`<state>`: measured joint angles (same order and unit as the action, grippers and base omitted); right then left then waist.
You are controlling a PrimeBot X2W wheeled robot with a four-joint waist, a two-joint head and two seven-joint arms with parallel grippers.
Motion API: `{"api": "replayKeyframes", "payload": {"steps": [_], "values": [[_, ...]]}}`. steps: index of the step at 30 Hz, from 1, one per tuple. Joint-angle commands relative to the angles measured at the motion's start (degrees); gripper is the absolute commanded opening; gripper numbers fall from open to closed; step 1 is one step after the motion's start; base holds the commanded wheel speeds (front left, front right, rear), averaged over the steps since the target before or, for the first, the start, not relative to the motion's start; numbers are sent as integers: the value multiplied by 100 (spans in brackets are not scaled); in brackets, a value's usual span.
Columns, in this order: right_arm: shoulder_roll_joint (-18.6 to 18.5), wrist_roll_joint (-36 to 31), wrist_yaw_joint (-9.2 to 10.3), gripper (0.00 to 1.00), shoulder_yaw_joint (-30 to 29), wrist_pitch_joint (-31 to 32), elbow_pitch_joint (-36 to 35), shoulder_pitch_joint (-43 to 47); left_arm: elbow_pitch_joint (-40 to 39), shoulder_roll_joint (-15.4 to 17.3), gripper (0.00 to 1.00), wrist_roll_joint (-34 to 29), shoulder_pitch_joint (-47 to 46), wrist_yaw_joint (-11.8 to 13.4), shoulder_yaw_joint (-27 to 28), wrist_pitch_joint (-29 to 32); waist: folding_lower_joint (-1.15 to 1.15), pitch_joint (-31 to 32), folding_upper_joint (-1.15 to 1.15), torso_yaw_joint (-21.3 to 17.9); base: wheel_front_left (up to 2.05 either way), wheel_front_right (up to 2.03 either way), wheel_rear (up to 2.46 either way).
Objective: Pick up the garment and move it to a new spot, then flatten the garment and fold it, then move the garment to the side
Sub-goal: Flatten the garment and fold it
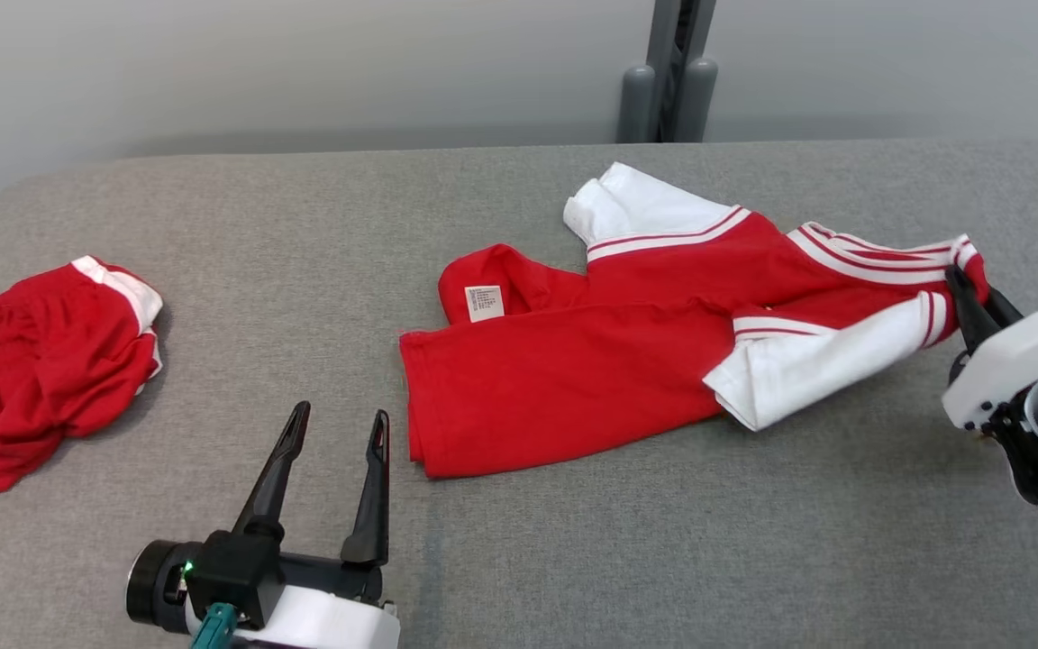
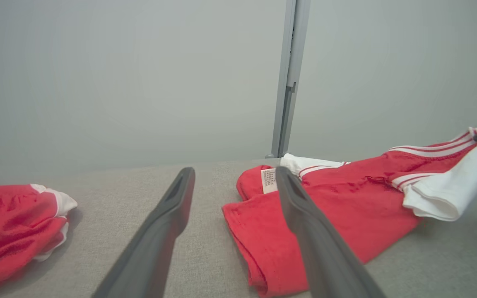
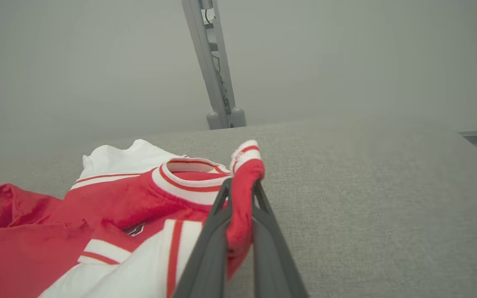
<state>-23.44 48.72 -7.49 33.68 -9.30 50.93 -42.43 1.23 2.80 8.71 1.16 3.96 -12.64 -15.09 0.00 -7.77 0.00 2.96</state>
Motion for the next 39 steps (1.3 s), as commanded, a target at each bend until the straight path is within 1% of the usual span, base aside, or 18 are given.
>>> {"api": "replayKeyframes", "payload": {"steps": [1, 4, 7, 9, 10, 11, 12, 16, 18, 23, 25, 27, 30, 34, 37, 39], "values": [[-96, 90, -1, 0, -65, -76, 52, 167, 8, 17, 100, -62, -133, -48, 34, -4, 0, -132, 0, -158, 0, 0, 0], [-209, 222, -1, 0, -180, -177, 169, 380, -4, 18, 100, -178, -238, -86, 43, -4, 0, -221, 0, -297, 0, 0, 0], [-239, 286, -1, 0, -293, -288, 327, 520, -1, 20, 100, -239, -311, -120, 17, -4, 0, -292, 0, -405, 0, 0, 0], [-190, 345, -1, 0, -319, -310, 435, 596, 13, 17, 100, -258, -349, -131, 1, -4, 0, -311, 0, -459, 0, 0, 0], [-167, 361, -1, 7, -340, -306, 481, 617, 21, 18, 100, -268, -374, -133, -1, -4, 0, -318, 0, -483, 0, 0, 0], [-149, 393, -1, 49, -367, -293, 524, 640, 20, 18, 100, -307, -411, -147, -9, -4, 0, -321, 0, -502, 0, 0, 0], [-113, 436, -1, 100, -391, -261, 563, 656, 17, 17, 100, -363, -439, -149, -25, -4, 0, -322, 0, -517, 0, 0, 0], [-107, 389, -1, 100, -391, -303, 663, 665, -26, 19, 100, -374, -423, -90, -59, -4, 0, -313, 0, -580, 0, 0, 0], [-139, 202, -1, 100, -365, -419, 661, 567, -46, 17, 100, -352, -415, -79, -71, -4, 0, -276, 0, -630, 0, 0, 0], [-147, -73, -1, 100, -487, -570, 348, 460, -80, 19, 100, -248, -398, -27, -64, -4, 0, -199, 0, -692, 0, 0, 0], [-150, -245, -1, 100, -622, -601, 4, 446, -102, 18, 100, -207, -383, -23, -65, -4, 0, -144, 0, -708, 0, 0, 0], [-158, -508, -1, 100, -911, -603, -541, 508, -140, 17, 100, -162, -376, 8, -56, -4, 0, -107, 0, -719, 0, 0, 0], [-15, -958, -1, 100, -1385, -589, -1396, 899, -170, 17, 100, -160, -378, 29, -65, -4, 0, -47, 0, -709, 0, 0, 0], [345, -1575, -1, 100, -1971, -591, -2416, 1556, -168, 18, 100, -161, -413, 15, -85, -4, 0, 18, 0, -671, 0, 0, 0], [634, -2104, -1, 100, -2148, -591, -2967, 2123, -164, 17, 100, -122, -429, 22, -81, -4, 0, 47, 0, -656, 0, 0, 0], [854, -2304, -1, 100, -2222, -591, -3190, 2432, -149, 18, 100, -74, -407, 45, -90, -4, 0, 60, 0, -661, 0, 0, 0]]}}
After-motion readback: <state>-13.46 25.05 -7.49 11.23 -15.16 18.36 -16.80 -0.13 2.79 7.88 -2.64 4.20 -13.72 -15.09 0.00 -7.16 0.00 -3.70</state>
